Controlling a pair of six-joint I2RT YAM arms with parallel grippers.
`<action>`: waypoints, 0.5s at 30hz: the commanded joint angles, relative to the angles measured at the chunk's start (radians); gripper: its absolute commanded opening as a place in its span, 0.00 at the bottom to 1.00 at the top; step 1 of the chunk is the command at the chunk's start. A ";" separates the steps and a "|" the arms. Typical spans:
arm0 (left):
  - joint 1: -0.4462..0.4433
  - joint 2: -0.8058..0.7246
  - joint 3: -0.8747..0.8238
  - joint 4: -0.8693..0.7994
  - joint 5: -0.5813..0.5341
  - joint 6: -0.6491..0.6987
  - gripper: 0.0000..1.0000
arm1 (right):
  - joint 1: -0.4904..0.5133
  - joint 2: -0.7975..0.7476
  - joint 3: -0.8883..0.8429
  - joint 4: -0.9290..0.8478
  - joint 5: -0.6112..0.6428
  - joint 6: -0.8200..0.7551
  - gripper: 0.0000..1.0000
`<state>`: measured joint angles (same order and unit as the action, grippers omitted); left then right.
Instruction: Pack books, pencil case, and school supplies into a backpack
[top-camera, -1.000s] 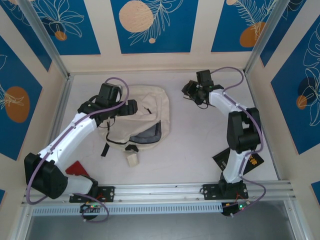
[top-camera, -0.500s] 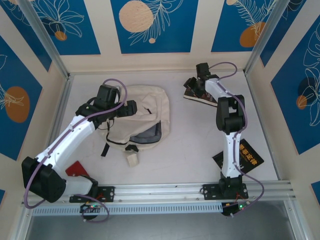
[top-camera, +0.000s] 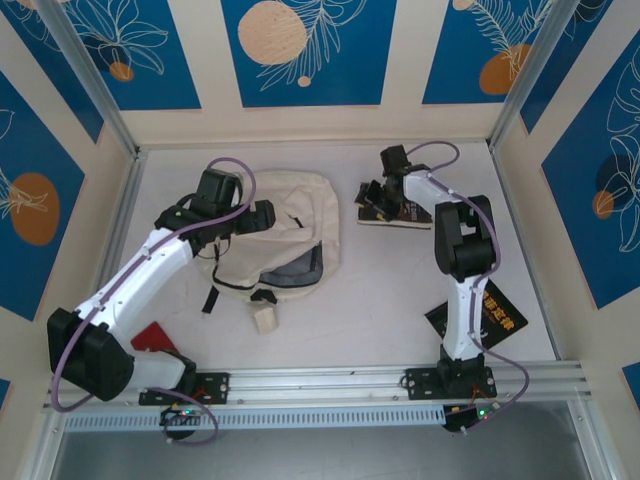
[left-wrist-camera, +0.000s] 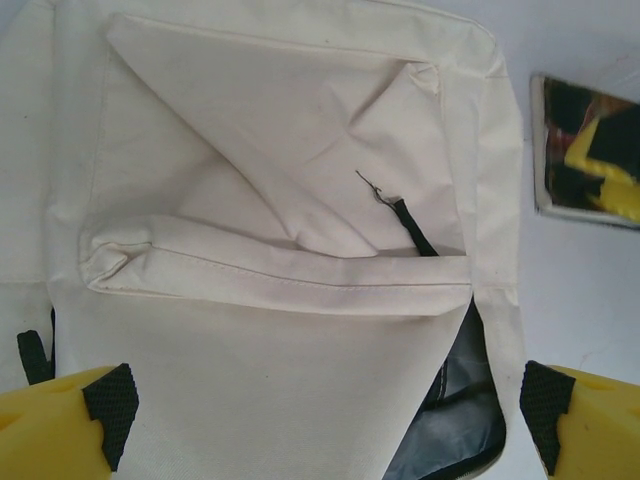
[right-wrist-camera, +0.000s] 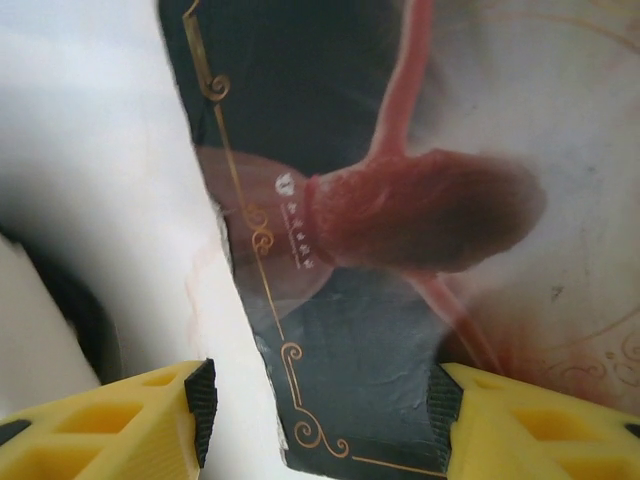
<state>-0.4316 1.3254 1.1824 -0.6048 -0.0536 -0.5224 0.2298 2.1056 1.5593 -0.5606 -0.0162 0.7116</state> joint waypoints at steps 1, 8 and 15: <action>0.005 0.025 -0.006 0.022 0.031 -0.018 0.99 | 0.023 -0.113 -0.175 -0.068 -0.078 -0.045 0.61; -0.003 0.060 -0.003 0.050 0.075 -0.024 0.99 | 0.061 -0.352 -0.507 -0.074 -0.043 -0.030 0.61; -0.025 0.081 0.002 0.077 0.113 -0.030 0.99 | 0.049 -0.527 -0.596 -0.160 0.052 -0.040 0.61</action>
<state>-0.4427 1.3956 1.1824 -0.5568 0.0223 -0.5411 0.2871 1.6287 0.9737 -0.6388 -0.0208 0.6827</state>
